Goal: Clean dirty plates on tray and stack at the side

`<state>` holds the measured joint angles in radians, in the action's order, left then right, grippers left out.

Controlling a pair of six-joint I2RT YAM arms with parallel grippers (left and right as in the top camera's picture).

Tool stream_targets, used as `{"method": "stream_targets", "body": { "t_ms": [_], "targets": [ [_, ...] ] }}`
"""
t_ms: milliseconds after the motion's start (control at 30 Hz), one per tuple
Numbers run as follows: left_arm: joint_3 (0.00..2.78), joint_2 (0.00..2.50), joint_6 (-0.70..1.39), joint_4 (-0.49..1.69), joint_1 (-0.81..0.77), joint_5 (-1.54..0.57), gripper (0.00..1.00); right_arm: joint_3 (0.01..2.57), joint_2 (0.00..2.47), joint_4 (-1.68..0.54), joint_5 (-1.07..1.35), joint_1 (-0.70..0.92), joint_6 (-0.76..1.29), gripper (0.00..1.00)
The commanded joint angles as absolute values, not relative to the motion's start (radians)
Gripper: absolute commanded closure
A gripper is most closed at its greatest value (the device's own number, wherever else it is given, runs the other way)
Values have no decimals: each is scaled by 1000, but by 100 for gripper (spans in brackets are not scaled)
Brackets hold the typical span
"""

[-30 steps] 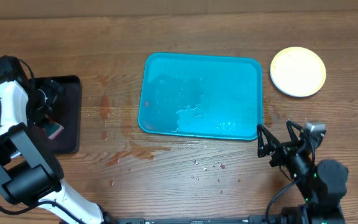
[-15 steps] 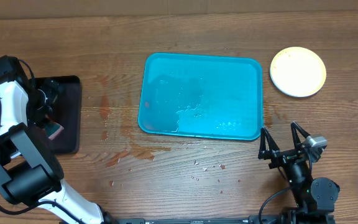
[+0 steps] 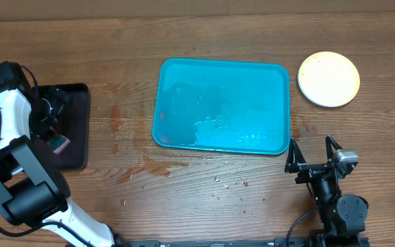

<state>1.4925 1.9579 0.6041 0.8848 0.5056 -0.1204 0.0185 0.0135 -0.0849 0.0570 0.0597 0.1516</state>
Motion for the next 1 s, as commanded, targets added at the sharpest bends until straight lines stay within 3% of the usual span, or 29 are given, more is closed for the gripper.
{"method": "stream_targets", "body": {
  "t_ms": [0,967],
  "targets": [
    [1488,1959,614,884,504,-124,0,8,3,-83,24,65,126,0],
    [1488,1963,542,941,503,-97,0,8,3,-83,24,65,126,0]
  ]
}}
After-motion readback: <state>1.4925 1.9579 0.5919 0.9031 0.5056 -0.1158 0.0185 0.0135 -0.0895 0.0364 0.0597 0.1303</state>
